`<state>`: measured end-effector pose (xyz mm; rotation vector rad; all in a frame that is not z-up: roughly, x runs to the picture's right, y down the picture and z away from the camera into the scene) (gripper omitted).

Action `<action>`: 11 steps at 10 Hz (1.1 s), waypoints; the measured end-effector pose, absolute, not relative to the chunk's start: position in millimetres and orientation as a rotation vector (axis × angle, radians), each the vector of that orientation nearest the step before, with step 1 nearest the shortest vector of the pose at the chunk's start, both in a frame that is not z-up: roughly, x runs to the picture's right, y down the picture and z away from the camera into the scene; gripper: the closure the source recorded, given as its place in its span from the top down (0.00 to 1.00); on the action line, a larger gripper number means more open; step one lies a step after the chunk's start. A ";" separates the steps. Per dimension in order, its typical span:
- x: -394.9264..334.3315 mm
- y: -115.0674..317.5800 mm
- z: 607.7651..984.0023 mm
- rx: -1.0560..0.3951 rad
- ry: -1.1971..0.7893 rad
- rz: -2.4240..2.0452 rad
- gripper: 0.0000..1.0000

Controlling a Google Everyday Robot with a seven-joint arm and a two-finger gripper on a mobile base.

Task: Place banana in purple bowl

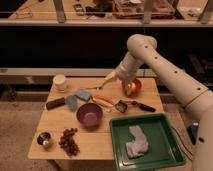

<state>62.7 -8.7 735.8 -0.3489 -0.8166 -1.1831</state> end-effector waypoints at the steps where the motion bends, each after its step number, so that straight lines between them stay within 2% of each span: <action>1: 61.9 -9.3 736.7 -0.354 -0.809 -1.181 0.80; 7: 63.3 -20.1 756.8 -0.481 -0.580 -0.910 0.80; 11: 45.2 -12.5 766.8 -0.448 -0.539 -0.956 0.80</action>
